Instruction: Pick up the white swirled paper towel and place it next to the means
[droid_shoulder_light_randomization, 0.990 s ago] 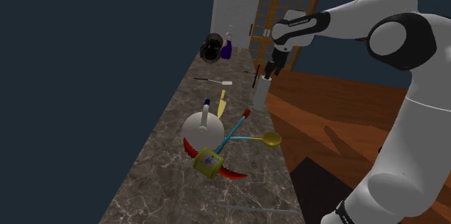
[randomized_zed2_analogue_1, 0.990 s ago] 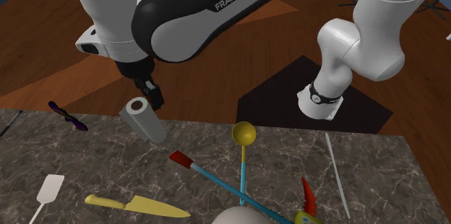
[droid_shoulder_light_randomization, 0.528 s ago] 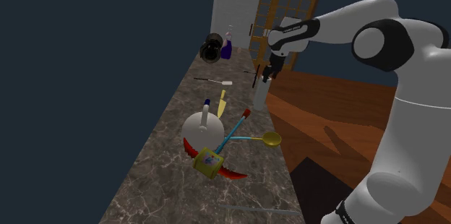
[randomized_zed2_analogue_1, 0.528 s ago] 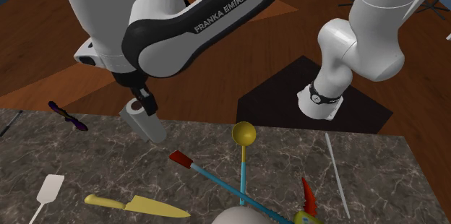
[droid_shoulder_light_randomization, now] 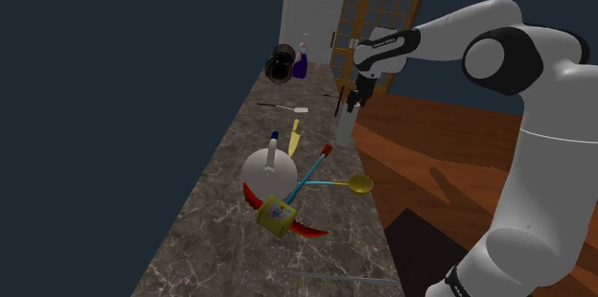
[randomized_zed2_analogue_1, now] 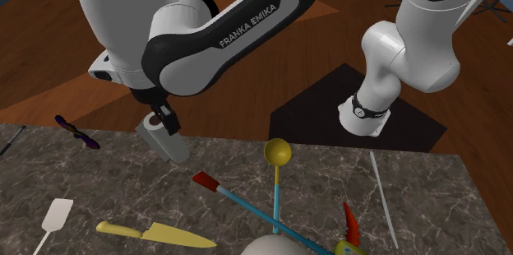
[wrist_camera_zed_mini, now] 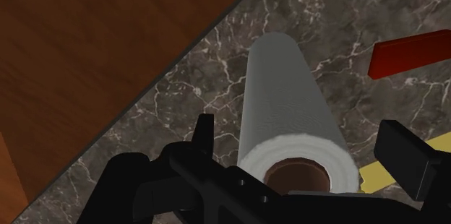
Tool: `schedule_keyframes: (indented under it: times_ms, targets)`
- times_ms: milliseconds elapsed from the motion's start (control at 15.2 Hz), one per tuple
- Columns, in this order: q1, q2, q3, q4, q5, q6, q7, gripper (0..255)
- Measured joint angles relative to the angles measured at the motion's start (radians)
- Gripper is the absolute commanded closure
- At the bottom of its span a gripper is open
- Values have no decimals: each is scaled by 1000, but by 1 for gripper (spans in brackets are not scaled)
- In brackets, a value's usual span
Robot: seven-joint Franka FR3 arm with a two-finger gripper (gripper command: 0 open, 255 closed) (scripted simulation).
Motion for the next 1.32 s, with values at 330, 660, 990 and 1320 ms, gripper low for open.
schedule_keyframes:
  times_ms: [330,660,990,1320]
  targets:
    - [0,0,0,1,0,0,0,255]
    - [1,0,1,1,0,-1,0,255]
    - [1,-16,-3,20,-6,-34,2,255]
    - [2,-28,-5,70,-13,-96,8,255]
